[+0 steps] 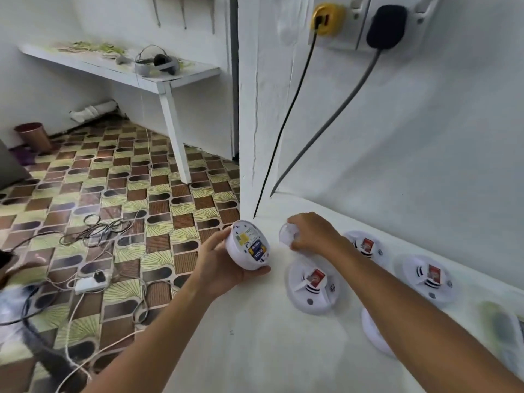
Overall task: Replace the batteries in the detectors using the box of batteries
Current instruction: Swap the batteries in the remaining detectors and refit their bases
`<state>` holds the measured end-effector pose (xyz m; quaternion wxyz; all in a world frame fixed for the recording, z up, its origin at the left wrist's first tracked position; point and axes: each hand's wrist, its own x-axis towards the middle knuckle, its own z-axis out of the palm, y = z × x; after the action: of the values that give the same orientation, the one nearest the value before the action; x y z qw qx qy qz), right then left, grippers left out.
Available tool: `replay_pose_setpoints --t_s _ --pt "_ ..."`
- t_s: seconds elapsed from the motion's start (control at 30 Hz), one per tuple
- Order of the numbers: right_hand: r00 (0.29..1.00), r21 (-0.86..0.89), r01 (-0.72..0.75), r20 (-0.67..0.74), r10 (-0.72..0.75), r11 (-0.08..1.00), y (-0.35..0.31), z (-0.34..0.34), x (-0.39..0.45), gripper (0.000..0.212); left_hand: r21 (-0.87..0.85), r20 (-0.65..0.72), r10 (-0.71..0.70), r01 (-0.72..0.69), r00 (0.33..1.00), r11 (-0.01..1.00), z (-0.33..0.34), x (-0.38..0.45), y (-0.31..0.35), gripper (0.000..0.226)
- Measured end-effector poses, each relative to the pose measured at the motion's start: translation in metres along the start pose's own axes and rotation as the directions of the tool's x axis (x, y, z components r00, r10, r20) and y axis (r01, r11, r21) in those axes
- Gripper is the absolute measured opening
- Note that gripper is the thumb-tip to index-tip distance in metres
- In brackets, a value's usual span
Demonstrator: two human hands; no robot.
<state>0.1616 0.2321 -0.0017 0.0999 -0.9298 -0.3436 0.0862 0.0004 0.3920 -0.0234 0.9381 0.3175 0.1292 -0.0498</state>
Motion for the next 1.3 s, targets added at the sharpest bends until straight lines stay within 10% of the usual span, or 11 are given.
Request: replay_pose_setpoints --t_s 0.17,0.27,0.8,1.3 --pt "0.982 0.417 0.113 -0.184 -0.038 0.902 -0.034 -0.021 -0.019 0.051 0.018 0.028 -0.025 0.024 0.999 1.0 -0.004 -0.009 -0.003 0.073" --pt "0.991 0.529 0.127 -0.023 -0.135 0.839 -0.065 -0.036 -0.038 0.071 0.046 0.103 -0.02 0.016 0.995 0.999 -0.008 -0.019 -0.004 0.07" --pt "0.987 0.426 0.094 0.081 -0.142 0.9 -0.101 -0.02 -0.055 0.023 0.048 0.1 0.021 -0.026 0.995 0.999 -0.013 -0.034 -0.015 0.069" --pt "0.982 0.381 0.104 0.107 -0.156 0.919 -0.102 -0.022 -0.051 0.035 0.023 0.137 0.007 -0.01 0.99 1.0 -0.015 -0.03 -0.015 0.064"
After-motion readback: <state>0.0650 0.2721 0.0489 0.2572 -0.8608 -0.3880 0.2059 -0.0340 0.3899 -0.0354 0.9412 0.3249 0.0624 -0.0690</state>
